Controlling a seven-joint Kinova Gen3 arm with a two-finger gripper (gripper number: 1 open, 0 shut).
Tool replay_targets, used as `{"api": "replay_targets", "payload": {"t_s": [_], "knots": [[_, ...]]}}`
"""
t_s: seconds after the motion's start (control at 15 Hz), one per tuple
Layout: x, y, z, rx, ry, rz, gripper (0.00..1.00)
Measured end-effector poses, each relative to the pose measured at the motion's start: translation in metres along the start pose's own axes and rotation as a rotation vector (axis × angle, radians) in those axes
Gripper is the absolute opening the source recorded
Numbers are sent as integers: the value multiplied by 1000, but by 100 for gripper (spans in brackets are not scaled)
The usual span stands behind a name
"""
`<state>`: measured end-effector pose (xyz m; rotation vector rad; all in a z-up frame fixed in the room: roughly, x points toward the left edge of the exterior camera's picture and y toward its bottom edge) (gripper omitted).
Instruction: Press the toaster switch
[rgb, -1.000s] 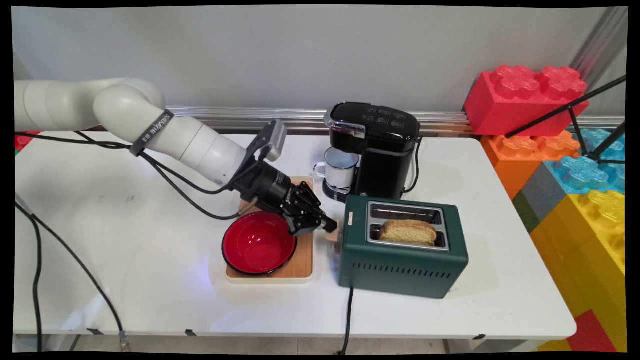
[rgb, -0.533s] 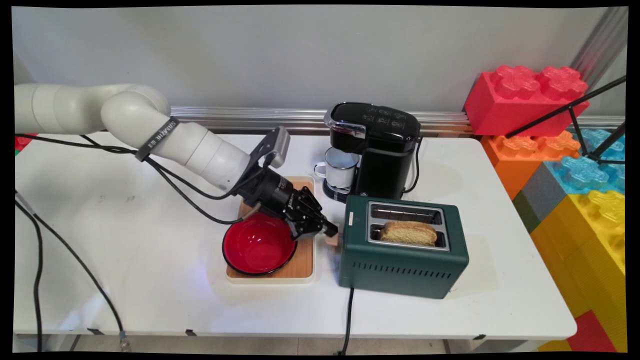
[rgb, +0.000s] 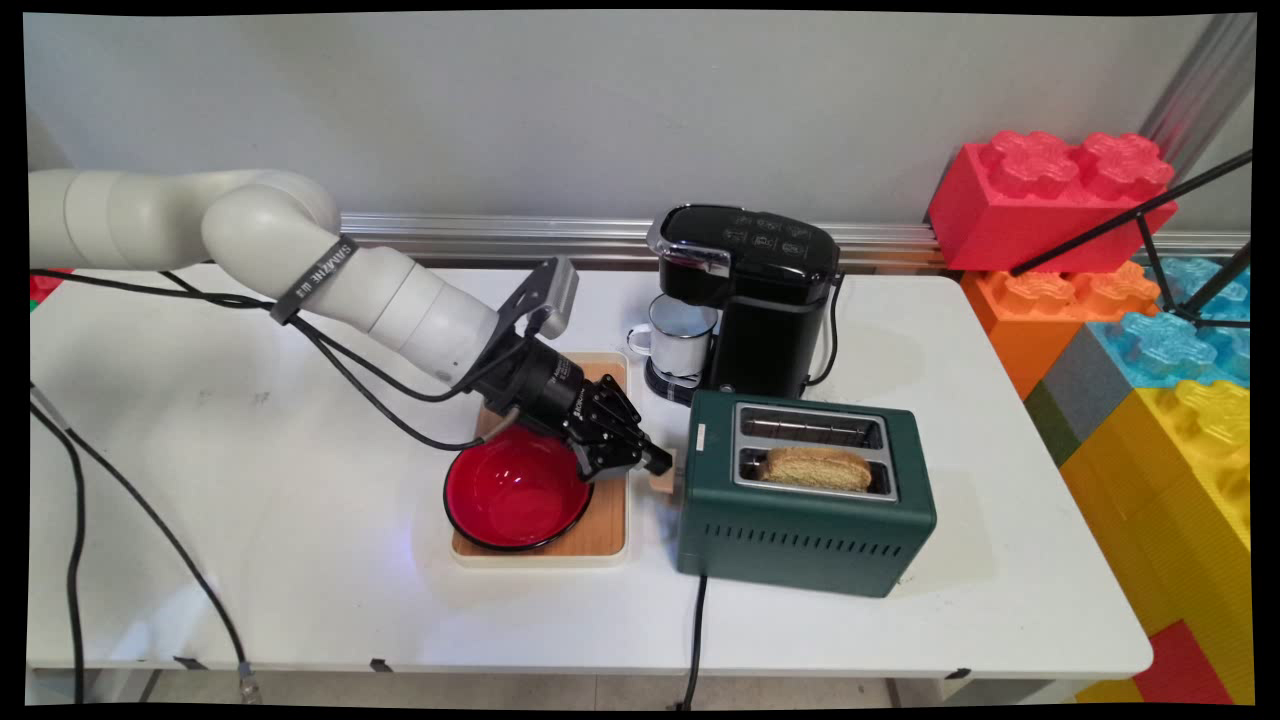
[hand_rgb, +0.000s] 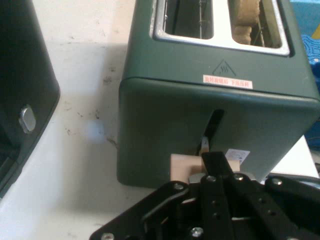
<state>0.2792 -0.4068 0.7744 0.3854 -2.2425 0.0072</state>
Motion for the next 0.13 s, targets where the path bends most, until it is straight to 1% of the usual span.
{"api": "replay_targets", "payload": {"t_s": [0.13], "knots": [[-1,0,-1,0,-2,0,0]]}}
